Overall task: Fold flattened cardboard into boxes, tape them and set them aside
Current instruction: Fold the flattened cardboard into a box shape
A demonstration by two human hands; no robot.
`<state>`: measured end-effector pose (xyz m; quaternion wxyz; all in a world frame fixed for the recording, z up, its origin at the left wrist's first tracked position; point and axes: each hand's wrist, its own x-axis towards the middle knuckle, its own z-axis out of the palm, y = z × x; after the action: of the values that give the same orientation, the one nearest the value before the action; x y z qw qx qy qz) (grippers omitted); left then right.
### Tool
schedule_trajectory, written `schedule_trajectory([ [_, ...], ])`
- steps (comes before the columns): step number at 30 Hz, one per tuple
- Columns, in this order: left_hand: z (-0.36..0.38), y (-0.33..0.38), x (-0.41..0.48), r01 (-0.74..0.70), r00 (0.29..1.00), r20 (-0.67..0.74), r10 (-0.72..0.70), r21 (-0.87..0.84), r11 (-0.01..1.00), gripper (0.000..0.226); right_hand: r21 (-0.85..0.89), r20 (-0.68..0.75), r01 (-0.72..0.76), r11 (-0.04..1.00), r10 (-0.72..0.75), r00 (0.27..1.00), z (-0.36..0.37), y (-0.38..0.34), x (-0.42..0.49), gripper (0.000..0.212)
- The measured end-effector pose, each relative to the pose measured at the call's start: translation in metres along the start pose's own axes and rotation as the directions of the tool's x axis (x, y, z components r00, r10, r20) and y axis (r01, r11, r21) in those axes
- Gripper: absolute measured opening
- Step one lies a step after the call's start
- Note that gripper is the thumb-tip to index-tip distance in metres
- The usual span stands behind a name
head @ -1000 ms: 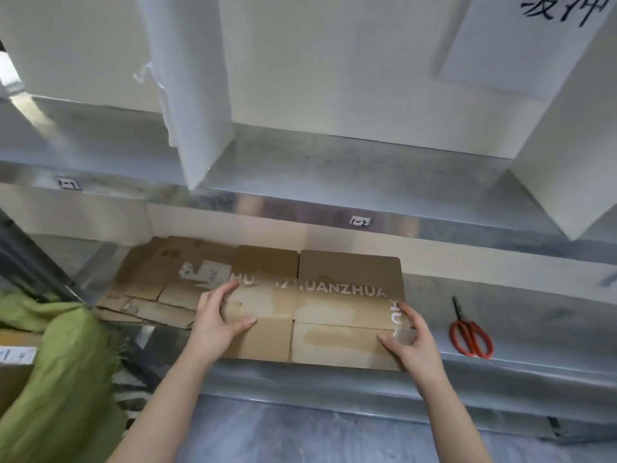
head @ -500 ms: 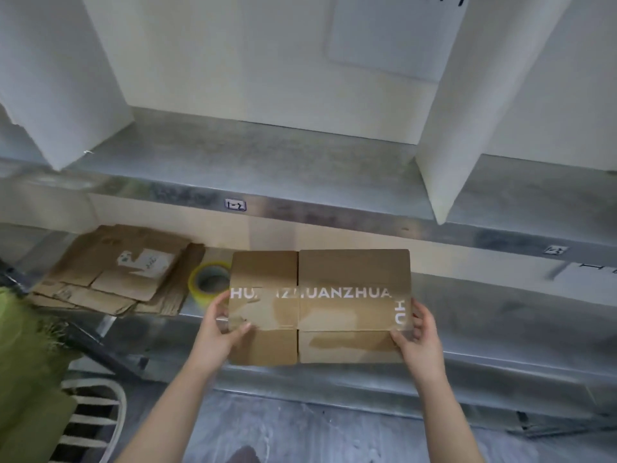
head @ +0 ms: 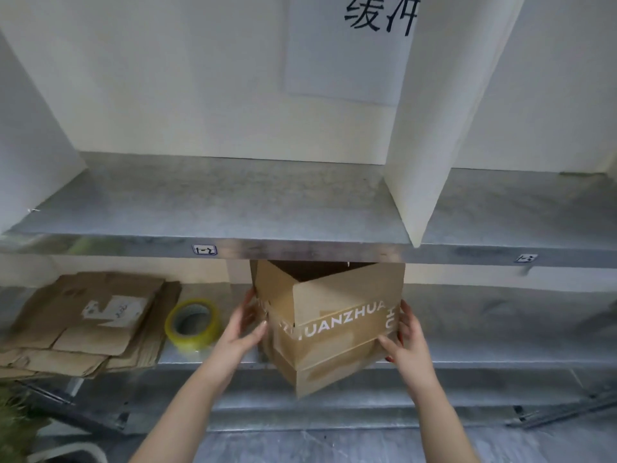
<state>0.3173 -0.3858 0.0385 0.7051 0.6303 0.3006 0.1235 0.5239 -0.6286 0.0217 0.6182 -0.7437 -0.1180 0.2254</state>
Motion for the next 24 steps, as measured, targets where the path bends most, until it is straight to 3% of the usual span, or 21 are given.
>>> schedule_trajectory([
  [3, 0.003, 0.001, 0.006, -0.014, 0.994, 0.113, 0.002, 0.101, 0.995, 0.123, 0.015, -0.018, -0.001, 1.000, 0.001, 1.000, 0.008, 0.008, 0.002, 0.074],
  [8, 0.013, -0.009, 0.007, -0.085, 0.989, 0.137, 0.047, 0.287, 0.954, 0.105, 0.036, -0.041, -0.139, 0.990, 0.141, 0.989, 0.009, 0.025, -0.007, 0.070],
  [10, 0.016, -0.008, 0.003, -0.103, 0.989, 0.123, 0.078, 0.212, 0.972, 0.091, 0.026, -0.002, -0.158, 0.987, 0.158, 0.987, 0.003, 0.025, -0.006, 0.069],
  [14, 0.022, -0.005, -0.004, 0.035, 0.976, 0.217, -0.007, -0.128, 0.991, 0.097, -0.016, 0.147, -0.083, 0.996, 0.084, 0.986, -0.005, 0.007, -0.002, 0.093],
  [17, 0.023, -0.001, -0.009, 0.042, 0.964, 0.267, 0.009, -0.187, 0.982, 0.090, -0.130, 0.196, 0.036, 0.991, -0.010, 0.981, -0.008, 0.000, 0.002, 0.097],
  [19, 0.024, 0.002, -0.013, 0.018, 0.943, 0.332, -0.018, 0.004, 1.000, 0.093, -0.149, 0.208, 0.062, 0.987, -0.030, 0.978, -0.013, -0.002, 0.003, 0.086],
  [21, 0.026, 0.002, -0.014, -0.053, 0.927, 0.365, -0.087, 0.357, 0.933, 0.098, -0.186, 0.259, 0.115, 0.976, -0.064, 0.964, -0.018, -0.001, 0.004, 0.068],
  [22, 0.028, 0.001, -0.014, -0.089, 0.941, 0.329, -0.080, 0.470, 0.878, 0.098, -0.219, 0.283, 0.149, 0.964, -0.083, 0.955, -0.020, -0.001, 0.004, 0.062],
  [24, 0.035, -0.003, -0.013, -0.134, 0.985, 0.161, 0.060, 0.505, 0.853, 0.082, -0.269, 0.300, 0.206, 0.941, -0.121, 0.946, -0.023, -0.001, 0.003, 0.055],
])
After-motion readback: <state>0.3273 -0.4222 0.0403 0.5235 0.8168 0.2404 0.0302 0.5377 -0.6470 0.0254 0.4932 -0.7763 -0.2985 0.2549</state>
